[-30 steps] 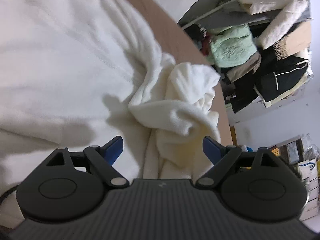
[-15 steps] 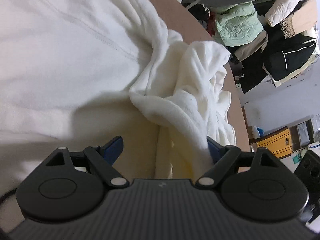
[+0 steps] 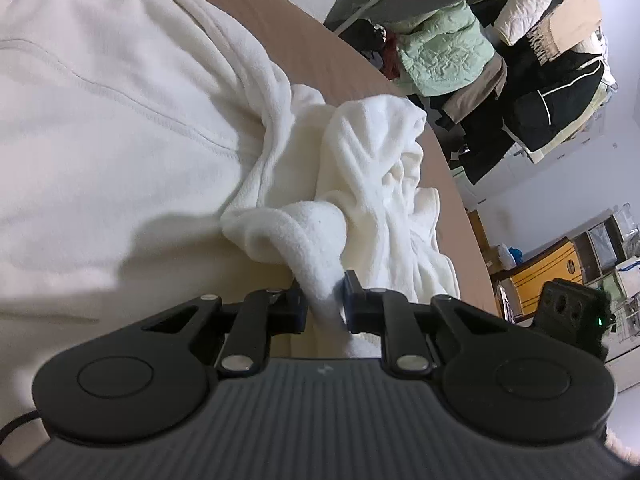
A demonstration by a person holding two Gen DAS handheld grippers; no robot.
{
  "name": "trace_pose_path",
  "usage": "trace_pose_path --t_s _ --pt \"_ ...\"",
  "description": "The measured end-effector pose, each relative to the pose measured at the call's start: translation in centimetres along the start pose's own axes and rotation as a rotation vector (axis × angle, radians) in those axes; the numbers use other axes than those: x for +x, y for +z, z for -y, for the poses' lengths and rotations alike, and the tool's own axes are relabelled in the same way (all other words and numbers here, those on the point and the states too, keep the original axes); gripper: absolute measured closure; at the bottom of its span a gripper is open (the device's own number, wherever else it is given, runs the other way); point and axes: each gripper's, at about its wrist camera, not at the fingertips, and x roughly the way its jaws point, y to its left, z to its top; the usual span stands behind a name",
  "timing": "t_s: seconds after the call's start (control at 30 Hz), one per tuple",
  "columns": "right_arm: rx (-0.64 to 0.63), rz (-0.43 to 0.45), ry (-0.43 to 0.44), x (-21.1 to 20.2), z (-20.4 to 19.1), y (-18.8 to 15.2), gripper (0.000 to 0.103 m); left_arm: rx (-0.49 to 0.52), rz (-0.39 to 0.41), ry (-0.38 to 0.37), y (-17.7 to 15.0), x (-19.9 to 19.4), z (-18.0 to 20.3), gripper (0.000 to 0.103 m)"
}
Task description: Fold clothes
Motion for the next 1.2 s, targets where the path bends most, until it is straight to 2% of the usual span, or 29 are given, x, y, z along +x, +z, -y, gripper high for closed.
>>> trace_pose_path --t_s 0.1,0.17,0.2,0.23,0.27,0.3,0.33,0.4,0.47,0.57,0.67,0.73,0.83,0.9,1.0,1.07,1.13,1.2 --pt "0.172 0.045 0.1 -0.8 1.7 0.5 0.057 -0.028 -0.025 -0.022 -0.1 0.0 -0.5 0.086" --pt "0.218 0.05 0.101 0.1 1.8 0.7 0.057 -0.06 -0.04 -0.057 -0.1 -0.1 -0.8 0.086" --pt "0.21 0.033 0.065 1.1 1.4 0.9 0.057 -0.057 -0.033 -0.065 -0.1 -0.2 -0.7 0.086" --pt "0.17 0.007 -0.006 2.4 0.7 1.2 0.058 -0.047 -0.018 -0.066 -0.1 -0.3 -0.6 0.089" --pt "0.129 0.001 -0.065 3.4 0.2 1.3 0.075 -0.033 0.001 -0.068 -0.1 -0.5 -0.3 0.092" --pt "0.107 0.016 -0.088 3.8 -0.2 1.3 0.089 -0.024 0.023 -0.078 -0.1 -0.8 -0.1 0.092" --pt "0.108 0.041 -0.089 3.7 -0.5 1.4 0.094 -0.022 0.04 -0.092 -0.1 -1.0 0.1 0.092" --pt "0.091 0.139 -0.104 1.5 -1.2 1.4 0.094 -0.017 0.056 -0.109 0.0 -1.5 0.5 0.092" --pt "0.017 0.239 -0.168 -1.3 -2.3 1.5 0.094 -0.002 0.065 -0.108 0.0 -1.9 0.9 0.092" --pt "-0.143 0.332 -0.355 -4.6 -4.2 1.2 0.095 -0.004 0.044 -0.084 -0.3 -1.3 0.9 0.092" --pt "-0.179 0.33 -0.484 -5.5 -3.9 1.2 0.093 -0.02 0.0 -0.064 -0.7 -0.2 0.7 0.088" --pt "-0.139 0.256 -0.504 -4.5 -2.7 1.5 0.093 -0.031 -0.029 -0.051 -1.0 0.6 0.6 0.084" --pt "-0.089 0.2 -0.415 -2.1 -1.6 1.3 0.09 -0.035 -0.057 -0.045 -1.4 1.4 0.7 0.078" --pt "-0.027 0.198 -0.327 -1.7 -0.9 1.1 0.086 0.011 -0.026 -0.068 -1.5 0.9 1.9 0.058" --pt "0.047 0.205 -0.178 -2.5 -0.2 0.9 0.086 0.057 -0.023 -0.138 -2.0 0.8 3.4 0.043" --pt "0.095 0.202 -0.057 -3.1 0.2 0.7 0.086 0.055 -0.066 -0.175 -2.3 1.7 4.1 0.035" --pt "0.162 0.219 0.056 -3.6 0.4 0.5 0.086 0.056 -0.151 -0.201 -3.0 2.9 4.8 0.031" --pt "0.22 0.247 0.139 -4.5 0.6 0.2 0.086 0.075 -0.241 -0.205 -4.5 4.1 5.7 0.021"
